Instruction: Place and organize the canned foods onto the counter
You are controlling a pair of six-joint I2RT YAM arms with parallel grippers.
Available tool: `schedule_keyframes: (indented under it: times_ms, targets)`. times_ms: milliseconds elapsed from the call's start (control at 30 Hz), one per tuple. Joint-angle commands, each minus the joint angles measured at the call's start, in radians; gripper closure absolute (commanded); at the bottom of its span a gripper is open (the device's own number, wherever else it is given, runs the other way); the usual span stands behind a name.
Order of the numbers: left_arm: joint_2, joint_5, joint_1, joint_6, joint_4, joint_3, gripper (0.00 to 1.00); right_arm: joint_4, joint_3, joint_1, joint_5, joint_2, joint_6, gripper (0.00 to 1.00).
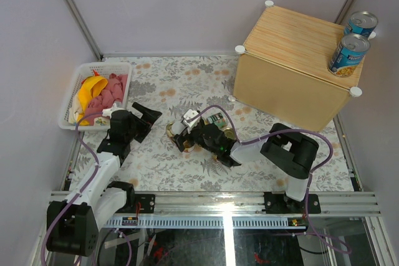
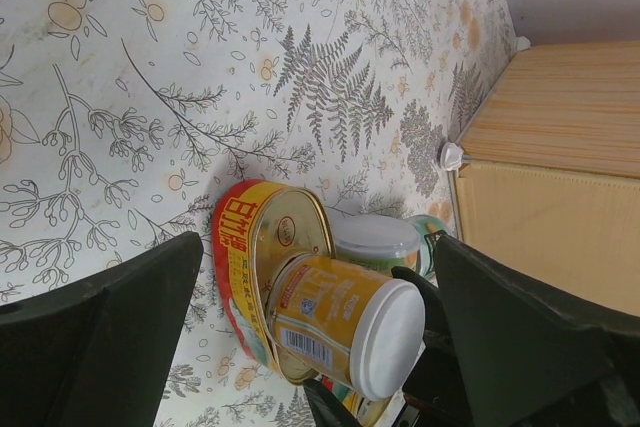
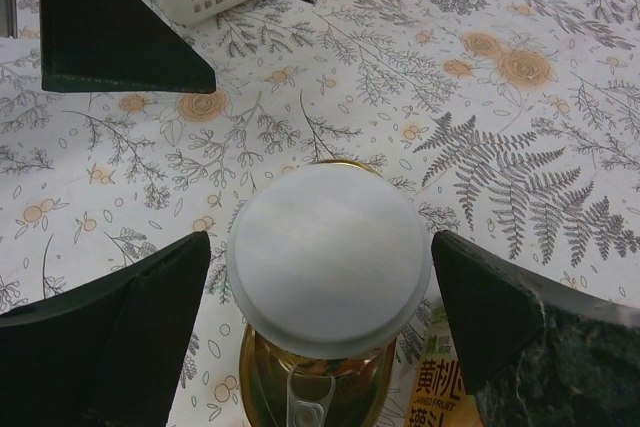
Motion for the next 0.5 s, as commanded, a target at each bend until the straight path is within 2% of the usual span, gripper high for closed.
schedule_keyframes:
  times_ms: [0, 233, 467]
  targets:
    - [0.004, 0.019, 0.009, 0.029, 0.009, 0.034, 0.00, 0.096, 0.049, -0.006, -0.021, 0.010, 0.011, 0.00]
    - [0.007, 0.022, 0.010, 0.036, 0.008, 0.035, 0.00, 0.116, 0.056, -0.014, -0.026, 0.026, 0.023, 0.01]
    - [0.003, 0.023, 0.009, 0.039, 0.008, 0.029, 0.00, 0.132, 0.053, -0.022, -0.040, 0.031, 0.045, 0.13]
